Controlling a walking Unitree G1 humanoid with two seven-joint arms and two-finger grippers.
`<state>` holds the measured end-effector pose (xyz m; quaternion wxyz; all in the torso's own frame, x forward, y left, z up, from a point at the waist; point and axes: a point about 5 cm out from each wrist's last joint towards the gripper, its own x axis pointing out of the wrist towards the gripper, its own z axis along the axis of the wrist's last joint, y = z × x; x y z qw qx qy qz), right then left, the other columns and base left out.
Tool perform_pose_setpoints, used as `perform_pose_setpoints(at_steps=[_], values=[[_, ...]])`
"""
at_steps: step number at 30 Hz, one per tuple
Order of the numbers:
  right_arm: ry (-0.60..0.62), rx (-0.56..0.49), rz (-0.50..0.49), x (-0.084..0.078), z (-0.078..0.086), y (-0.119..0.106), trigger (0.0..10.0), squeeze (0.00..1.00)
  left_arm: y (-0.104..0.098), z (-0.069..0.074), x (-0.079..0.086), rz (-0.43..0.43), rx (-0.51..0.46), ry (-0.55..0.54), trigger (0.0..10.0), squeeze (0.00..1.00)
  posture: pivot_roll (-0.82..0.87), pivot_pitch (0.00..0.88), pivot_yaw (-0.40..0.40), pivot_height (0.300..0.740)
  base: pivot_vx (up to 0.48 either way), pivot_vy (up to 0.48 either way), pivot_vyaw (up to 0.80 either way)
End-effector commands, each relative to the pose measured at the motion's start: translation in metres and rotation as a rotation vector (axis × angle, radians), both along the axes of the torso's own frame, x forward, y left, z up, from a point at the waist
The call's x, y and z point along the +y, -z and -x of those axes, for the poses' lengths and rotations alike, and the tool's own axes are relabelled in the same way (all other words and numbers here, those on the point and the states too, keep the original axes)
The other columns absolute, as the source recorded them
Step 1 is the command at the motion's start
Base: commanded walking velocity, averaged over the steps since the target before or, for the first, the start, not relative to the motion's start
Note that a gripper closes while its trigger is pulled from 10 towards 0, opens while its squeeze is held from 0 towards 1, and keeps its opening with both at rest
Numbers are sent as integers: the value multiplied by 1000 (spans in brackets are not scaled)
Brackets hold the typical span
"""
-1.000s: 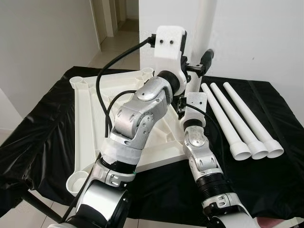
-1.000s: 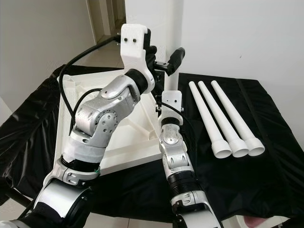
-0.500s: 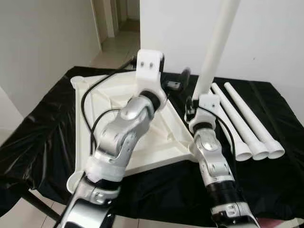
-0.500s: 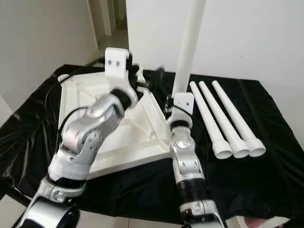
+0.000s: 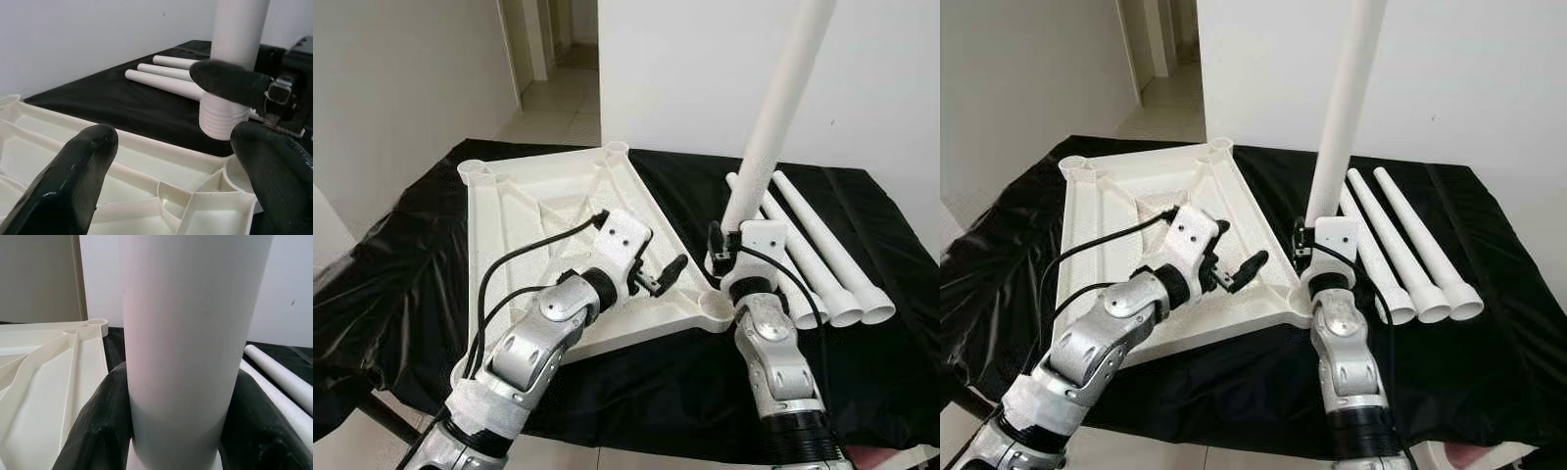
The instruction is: Building children table
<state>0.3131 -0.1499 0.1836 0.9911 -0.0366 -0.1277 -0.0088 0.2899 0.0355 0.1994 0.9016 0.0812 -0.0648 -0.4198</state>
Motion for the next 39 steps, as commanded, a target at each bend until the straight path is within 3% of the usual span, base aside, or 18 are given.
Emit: perform_pose_setpoints(at_steps=[1,5,8,16,19,30,39], values=[[-11,-1,-4,1,2,-2,10000,0,4,5,-3,-33,-7,66,10000,0,-9,17,41,740,0,0,0],[-23,16,0,1,5,0,10000,0,28,10,-7,-169,-2,129,10000,0,-10,27,43,740,0,0,0],[-37,23,-1,4,6,1,10000,0,37,12,-9,-198,6,150,10000,0,-11,29,43,740,0,0,0],[-85,37,-2,9,9,4,10000,0,55,10,-10,-217,41,124,10000,0,-18,32,48,740,0,0,0],[-131,71,-1,14,14,12,10000,0,69,12,-12,-210,108,120,10000,0,-19,41,49,740,0,0,0],[-169,89,6,14,25,15,10000,0,79,18,-15,-215,137,147,10000,0,-23,45,49,740,0,0,0],[-155,126,-10,5,37,22,10000,0,81,25,-19,-221,136,195,10000,0,-37,57,58,740,0,0,0]])
